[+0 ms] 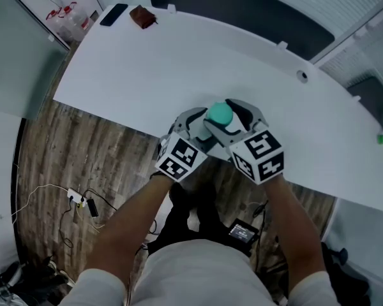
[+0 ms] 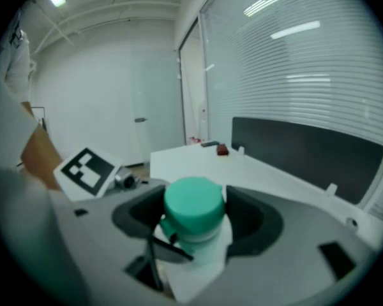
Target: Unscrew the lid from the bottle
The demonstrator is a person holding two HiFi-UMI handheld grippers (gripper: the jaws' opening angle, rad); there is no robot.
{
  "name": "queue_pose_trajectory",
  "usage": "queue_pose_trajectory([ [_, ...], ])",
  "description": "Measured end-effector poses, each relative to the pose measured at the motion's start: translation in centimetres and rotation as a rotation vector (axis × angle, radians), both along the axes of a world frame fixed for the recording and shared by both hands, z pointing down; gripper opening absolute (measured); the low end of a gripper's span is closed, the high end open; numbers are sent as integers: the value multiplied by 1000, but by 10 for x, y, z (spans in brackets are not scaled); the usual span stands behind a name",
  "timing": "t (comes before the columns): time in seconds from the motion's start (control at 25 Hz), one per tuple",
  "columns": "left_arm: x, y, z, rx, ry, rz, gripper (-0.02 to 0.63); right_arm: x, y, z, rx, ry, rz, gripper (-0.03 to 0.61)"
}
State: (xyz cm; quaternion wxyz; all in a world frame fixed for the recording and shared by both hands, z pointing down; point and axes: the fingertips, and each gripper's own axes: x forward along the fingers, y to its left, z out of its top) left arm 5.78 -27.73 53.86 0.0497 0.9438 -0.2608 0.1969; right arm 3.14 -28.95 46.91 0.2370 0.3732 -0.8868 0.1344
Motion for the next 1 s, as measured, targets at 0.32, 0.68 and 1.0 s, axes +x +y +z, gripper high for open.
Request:
queue_pose_trajectory([
  [0.32,4,-3,4,-11,17,-66,311,0,0,0,28,-7,84,305],
  [0.68,6,2,3,-51,9,184,308,-4,4,0,-5,11,-125,305],
  [1.0,6,3,4,-57,14,179,308,-3,4,0,4,13,-98,305],
])
